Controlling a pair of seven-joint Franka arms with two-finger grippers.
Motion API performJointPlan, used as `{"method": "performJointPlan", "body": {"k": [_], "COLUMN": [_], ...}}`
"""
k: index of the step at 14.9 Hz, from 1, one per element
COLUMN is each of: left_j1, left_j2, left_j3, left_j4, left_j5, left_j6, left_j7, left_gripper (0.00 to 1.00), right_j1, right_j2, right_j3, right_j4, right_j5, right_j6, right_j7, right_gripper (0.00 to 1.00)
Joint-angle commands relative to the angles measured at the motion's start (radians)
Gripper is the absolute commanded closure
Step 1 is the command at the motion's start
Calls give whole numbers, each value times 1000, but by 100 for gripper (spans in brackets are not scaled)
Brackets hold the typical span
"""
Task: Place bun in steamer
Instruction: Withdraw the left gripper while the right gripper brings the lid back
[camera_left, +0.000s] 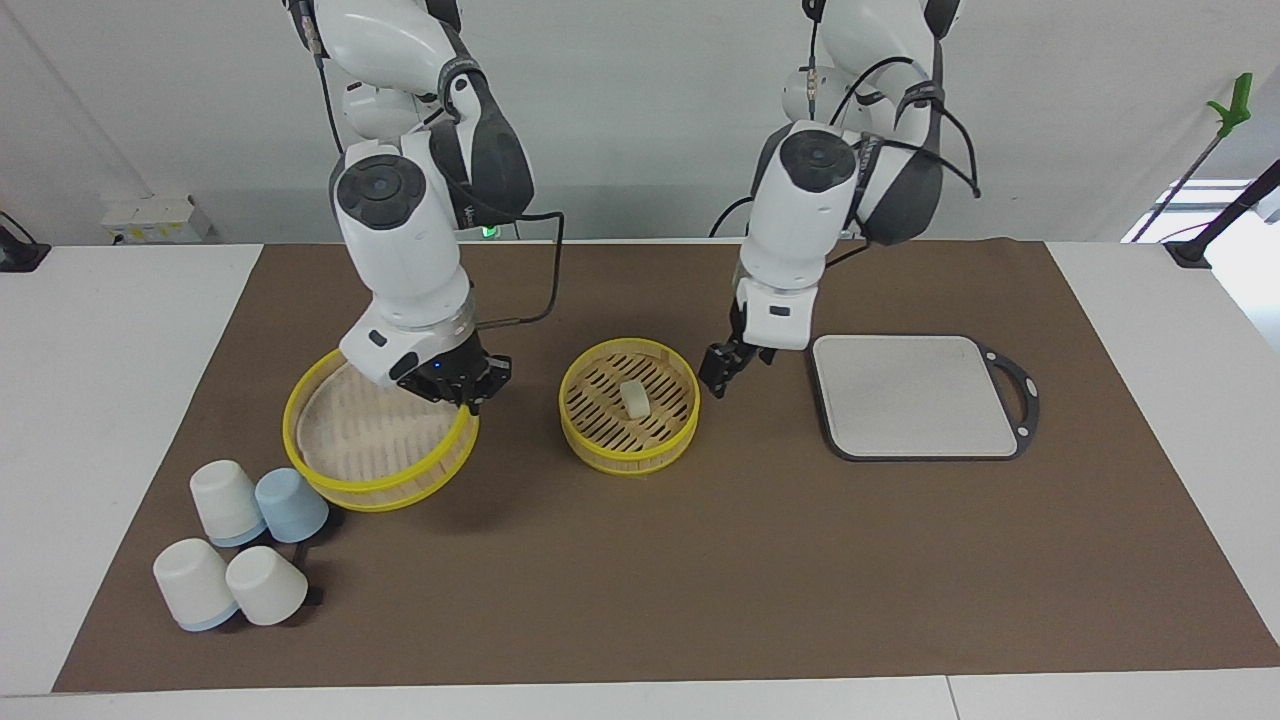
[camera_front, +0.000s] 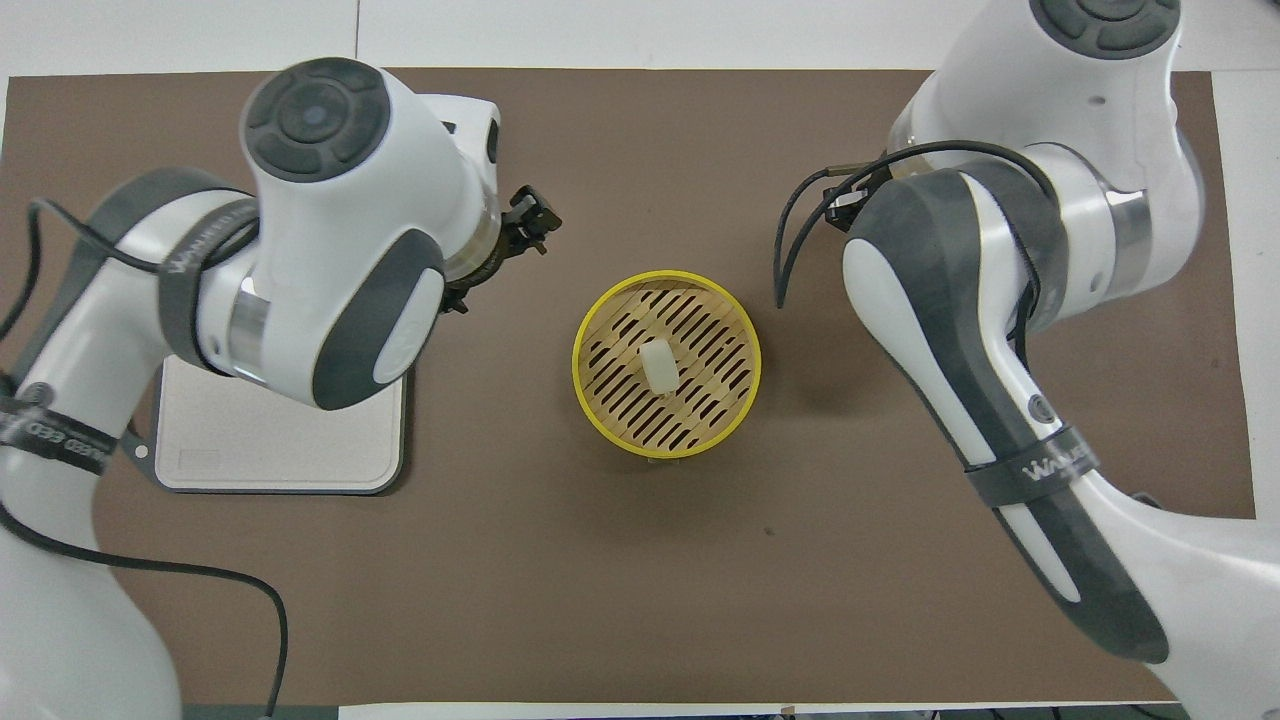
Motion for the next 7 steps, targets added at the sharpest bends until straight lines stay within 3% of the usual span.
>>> {"method": "performJointPlan", "body": {"k": [1, 4, 7], "left_j1": [143, 274, 426], "left_j2": [-70, -124, -173], "left_j3": [-15, -13, -13], "left_j4": [-27, -29, -27], "left_j5": [18, 20, 15], "left_j6": [-78, -170, -228], "left_j7": [202, 398, 644], "left_gripper": [0, 0, 0], "right_j1": [92, 207, 311], "right_j2": [-33, 4, 143], "right_j3": [3, 1, 0], "right_j4": [-41, -15, 144], "right_j5": [4, 13, 25], "right_j6": [35, 52, 43], "right_j7": [147, 301, 483], "right_gripper": [100, 100, 100]}}
